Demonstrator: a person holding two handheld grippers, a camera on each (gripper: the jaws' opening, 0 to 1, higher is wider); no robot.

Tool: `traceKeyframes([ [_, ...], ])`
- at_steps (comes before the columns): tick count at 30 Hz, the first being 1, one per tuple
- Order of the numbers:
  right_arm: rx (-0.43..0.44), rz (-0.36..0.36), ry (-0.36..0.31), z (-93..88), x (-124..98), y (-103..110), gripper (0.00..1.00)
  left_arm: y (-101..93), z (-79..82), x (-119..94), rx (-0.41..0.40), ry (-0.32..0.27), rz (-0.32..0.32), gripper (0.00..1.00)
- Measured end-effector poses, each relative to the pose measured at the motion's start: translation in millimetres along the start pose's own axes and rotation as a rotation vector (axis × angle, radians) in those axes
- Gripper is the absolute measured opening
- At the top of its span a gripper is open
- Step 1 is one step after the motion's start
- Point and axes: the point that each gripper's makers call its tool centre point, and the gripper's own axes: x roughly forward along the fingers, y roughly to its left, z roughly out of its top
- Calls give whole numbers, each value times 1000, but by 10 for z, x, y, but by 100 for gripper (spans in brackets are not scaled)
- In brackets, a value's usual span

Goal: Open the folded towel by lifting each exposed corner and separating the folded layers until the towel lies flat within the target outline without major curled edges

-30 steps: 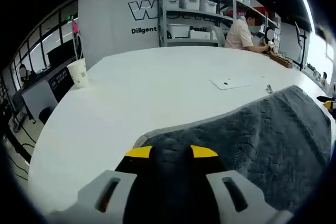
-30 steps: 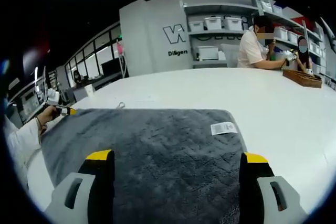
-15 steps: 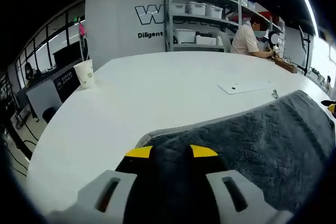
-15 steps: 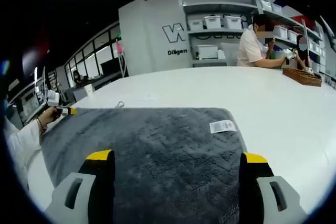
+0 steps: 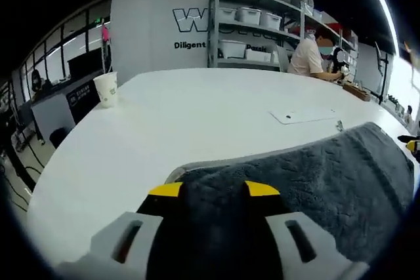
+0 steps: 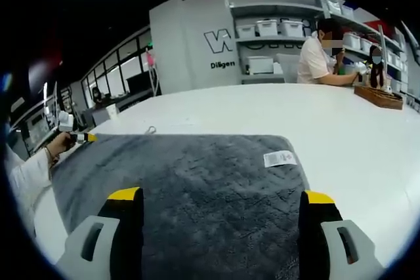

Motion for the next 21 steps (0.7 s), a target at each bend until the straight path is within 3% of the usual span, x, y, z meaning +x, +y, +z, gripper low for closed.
traceKeyframes([
  [7,-1,0,5,-17,-2,13,98,-179,160,-282,-14,-70,-55,63],
  [11,-8,5,13,-27,12,43,98,-290,125,-507,-24,-80,-97,70],
  [13,-15,8,20,-38,21,60,98,-436,103,-653,-79,-87,-161,77],
  [15,-20,9,24,-43,28,69,98,-549,93,-801,-53,-93,-201,82],
  [18,-27,14,30,-49,31,91,98,-624,46,-997,21,-81,-203,87],
  [21,-42,16,25,-30,32,106,99,-704,-1,-1195,36,-82,-222,93],
])
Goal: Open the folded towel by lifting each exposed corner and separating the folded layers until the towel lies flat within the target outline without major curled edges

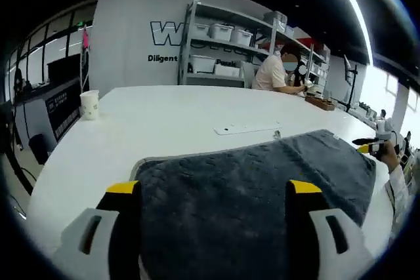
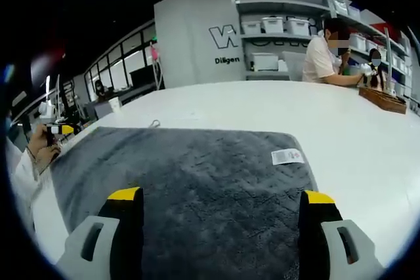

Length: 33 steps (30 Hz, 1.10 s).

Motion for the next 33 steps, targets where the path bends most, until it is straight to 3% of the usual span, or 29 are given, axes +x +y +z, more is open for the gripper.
traceKeyframes([
  [7,-5,-5,0,-6,-29,2,99,-226,-146,-452,73,-4,2,98],
  [13,-15,-2,16,-45,-40,11,99,-242,-227,-752,139,-3,43,99],
  [19,-66,0,38,-73,-136,84,99,-326,-320,-893,112,-9,20,99],
  [21,-111,20,101,-205,-229,146,99,-348,-369,-919,117,0,29,99],
  [23,-139,6,84,-242,-295,173,99,-353,-431,-942,140,13,47,99],
  [26,-153,9,131,-400,-404,206,99,-340,-491,-941,144,16,64,99],
  [33,-168,-29,154,-608,-748,225,99,-325,-712,-851,106,34,60,99],
])
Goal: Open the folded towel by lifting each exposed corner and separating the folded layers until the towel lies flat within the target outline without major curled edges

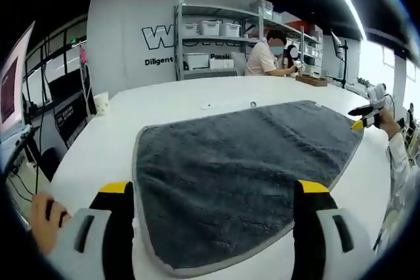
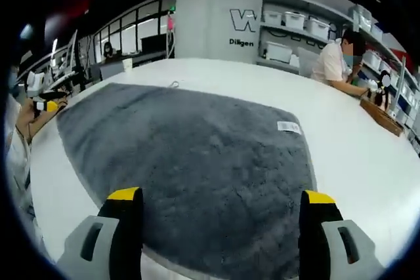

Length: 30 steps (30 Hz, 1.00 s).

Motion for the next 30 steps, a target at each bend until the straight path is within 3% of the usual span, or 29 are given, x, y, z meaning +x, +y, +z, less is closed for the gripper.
traceKeyframes([
  [4,33,-53,1,-82,-108,-66,99,-45,-132,100,1,14,-10,99],
  [7,40,-48,6,-122,-100,-75,99,-94,-184,145,-7,0,-20,99],
  [14,88,-59,53,-322,-21,-93,99,-99,-341,185,-18,29,-14,99],
  [20,102,-73,31,-323,-40,-90,99,-157,-515,212,-2,73,-21,98],
  [30,96,-66,-14,-344,-72,-94,99,-87,-514,178,-16,7,29,93],
])
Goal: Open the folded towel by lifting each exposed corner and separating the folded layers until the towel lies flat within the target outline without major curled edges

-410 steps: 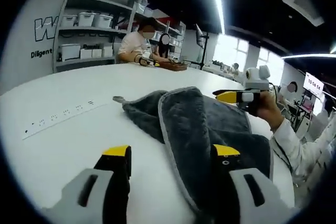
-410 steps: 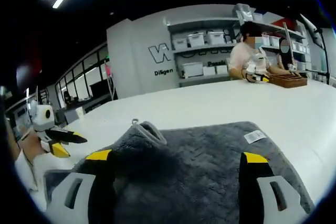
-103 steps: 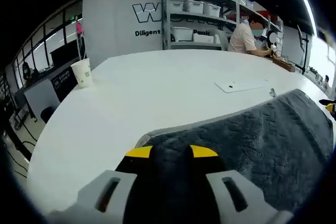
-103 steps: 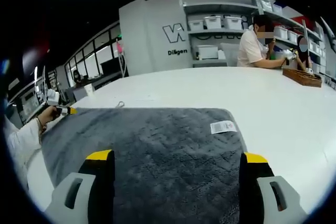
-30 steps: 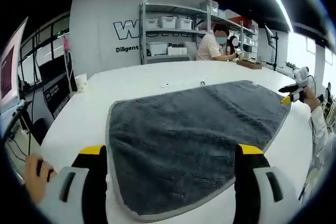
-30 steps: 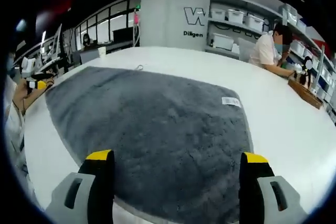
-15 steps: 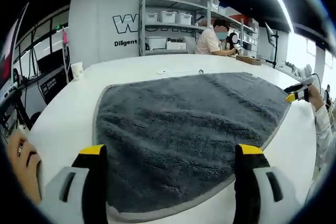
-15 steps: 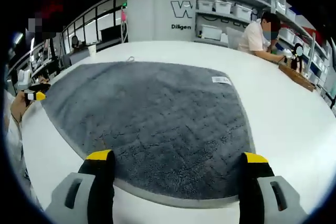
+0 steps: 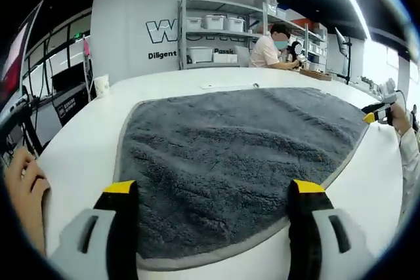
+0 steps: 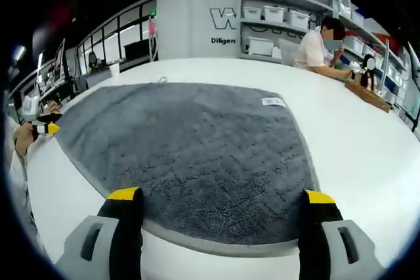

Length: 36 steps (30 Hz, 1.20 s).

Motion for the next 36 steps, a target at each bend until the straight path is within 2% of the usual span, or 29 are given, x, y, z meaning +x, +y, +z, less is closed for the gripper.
traceKeyframes([
  [14,-11,16,-20,-29,-47,-2,99,51,-24,-71,2,-31,-3,95],
  [22,-12,-2,15,-20,-61,34,99,7,-12,-75,8,-6,-33,99],
  [25,-9,-10,18,-33,-107,46,99,-16,43,-131,3,2,-43,99],
  [27,-19,-15,23,-37,-170,46,99,-44,183,-214,-5,-54,-48,99],
  [31,-40,-18,29,-75,-385,84,99,-72,295,-460,-28,-84,-49,99],
  [33,-50,-12,27,-77,-502,115,99,-73,357,-641,-43,-118,-49,99],
  [36,-50,-12,4,-55,-687,150,99,-71,369,-848,-53,-133,-51,99],
])
